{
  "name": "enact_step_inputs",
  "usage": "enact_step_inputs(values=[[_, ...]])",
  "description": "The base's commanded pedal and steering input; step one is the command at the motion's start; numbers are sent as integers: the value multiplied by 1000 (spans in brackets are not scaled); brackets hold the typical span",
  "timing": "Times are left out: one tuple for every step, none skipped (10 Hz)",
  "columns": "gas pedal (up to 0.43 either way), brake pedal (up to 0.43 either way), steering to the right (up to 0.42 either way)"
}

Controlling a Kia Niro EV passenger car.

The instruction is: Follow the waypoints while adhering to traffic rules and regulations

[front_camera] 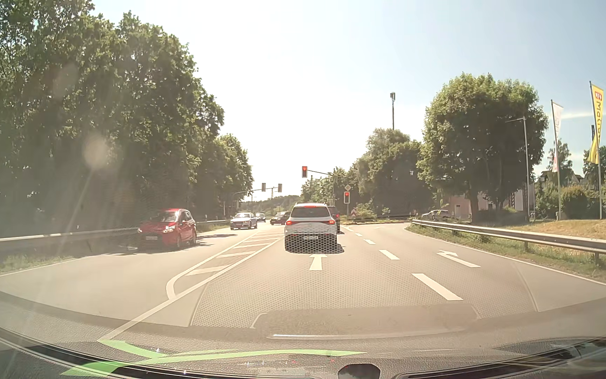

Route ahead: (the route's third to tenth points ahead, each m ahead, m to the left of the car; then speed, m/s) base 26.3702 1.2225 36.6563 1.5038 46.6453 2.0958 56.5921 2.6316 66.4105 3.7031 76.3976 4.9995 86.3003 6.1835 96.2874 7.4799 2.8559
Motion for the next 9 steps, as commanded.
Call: enact_step_inputs(values=[[0,67,0],[0,79,0],[0,85,0],[0,85,0],[0,73,0],[0,67,0],[0,67,0],[0,61,0],[0,43,0]])
